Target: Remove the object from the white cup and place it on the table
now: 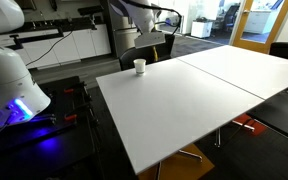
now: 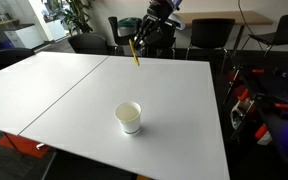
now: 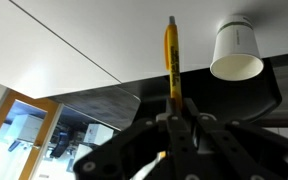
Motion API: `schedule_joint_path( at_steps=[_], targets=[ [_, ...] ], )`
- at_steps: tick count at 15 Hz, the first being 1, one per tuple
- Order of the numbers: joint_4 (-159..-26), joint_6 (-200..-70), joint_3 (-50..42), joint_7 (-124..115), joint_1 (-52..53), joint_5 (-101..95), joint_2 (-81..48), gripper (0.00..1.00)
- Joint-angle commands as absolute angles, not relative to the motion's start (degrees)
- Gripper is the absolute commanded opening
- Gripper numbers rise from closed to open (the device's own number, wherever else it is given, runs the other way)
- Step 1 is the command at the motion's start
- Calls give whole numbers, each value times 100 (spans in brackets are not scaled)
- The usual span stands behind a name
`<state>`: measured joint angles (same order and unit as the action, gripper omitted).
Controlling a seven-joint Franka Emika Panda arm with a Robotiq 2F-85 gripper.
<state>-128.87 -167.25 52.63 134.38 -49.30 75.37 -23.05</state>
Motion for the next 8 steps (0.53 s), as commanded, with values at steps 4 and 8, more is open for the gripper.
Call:
schedule_joint_path(
  at_steps=[4, 8],
  targets=[
    [-12929, -16873, 4392, 10945, -4523, 6681, -2081, 2],
    [-12979, -16794, 3325, 9303, -3716, 6147, -1942, 2]
  ],
)
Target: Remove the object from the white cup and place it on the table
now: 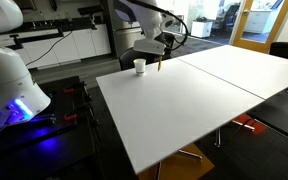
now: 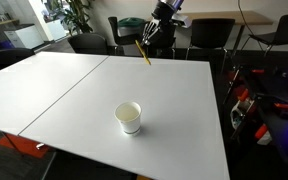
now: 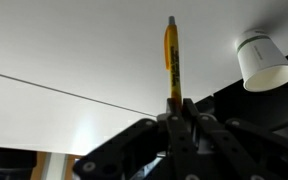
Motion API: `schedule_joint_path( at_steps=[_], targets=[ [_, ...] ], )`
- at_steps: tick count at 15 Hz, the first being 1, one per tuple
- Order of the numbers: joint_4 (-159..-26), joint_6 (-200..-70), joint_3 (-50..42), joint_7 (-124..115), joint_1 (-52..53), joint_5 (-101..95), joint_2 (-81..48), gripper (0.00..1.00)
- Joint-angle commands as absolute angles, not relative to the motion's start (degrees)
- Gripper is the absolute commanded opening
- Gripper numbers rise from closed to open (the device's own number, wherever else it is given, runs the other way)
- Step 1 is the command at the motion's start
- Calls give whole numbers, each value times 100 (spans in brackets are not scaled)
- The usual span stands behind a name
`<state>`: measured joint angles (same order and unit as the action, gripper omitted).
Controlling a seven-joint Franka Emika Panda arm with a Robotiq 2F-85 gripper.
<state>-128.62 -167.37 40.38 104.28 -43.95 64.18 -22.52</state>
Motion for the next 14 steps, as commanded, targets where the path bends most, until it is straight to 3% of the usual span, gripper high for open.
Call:
schedule_joint_path(
  at_steps=[1, 9, 13, 14],
  targets=[
    [-13006, -16721, 2963, 8897, -3405, 6048, -1890, 2],
    [-12732, -15329, -530, 5570, -191, 4676, -1993, 2],
    [-12027, -14220, -1261, 3800, 495, 3524, -2028, 2],
    [-11823, -14011, -809, 3347, 65, 3092, -2011, 22]
  ],
)
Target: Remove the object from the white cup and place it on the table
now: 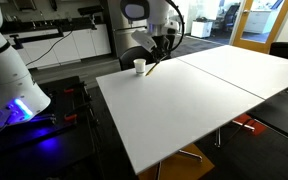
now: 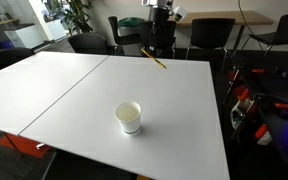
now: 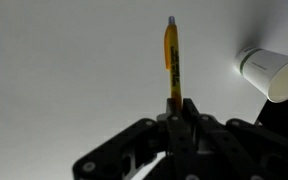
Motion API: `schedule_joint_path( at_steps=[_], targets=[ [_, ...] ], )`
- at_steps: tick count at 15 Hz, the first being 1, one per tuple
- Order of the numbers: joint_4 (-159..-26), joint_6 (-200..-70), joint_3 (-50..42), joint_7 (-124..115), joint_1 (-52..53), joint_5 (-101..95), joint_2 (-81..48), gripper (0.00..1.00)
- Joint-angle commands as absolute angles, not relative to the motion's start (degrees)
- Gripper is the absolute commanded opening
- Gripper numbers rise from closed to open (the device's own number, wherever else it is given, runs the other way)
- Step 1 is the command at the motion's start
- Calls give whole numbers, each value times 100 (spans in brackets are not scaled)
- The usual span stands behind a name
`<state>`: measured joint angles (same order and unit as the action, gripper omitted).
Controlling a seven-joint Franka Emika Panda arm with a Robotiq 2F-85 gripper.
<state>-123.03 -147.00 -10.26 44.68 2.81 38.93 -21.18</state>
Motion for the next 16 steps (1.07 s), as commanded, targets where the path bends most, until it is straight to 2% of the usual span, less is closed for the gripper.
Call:
schedule_joint_path(
  at_steps=[1, 4, 9, 11, 16],
  targets=[
    [-11628, -13808, -666, 3021, -42, 2870, -2014, 36],
    [-11143, -13346, -260, 2431, -335, 2578, -2078, 56],
    [-10790, -13045, 32, 2080, -534, 2500, -2120, 95],
    [-10753, -13016, 81, 2019, -565, 2486, -2119, 100],
    [-10888, -13250, 139, 2091, -596, 2539, -2097, 100]
  ],
)
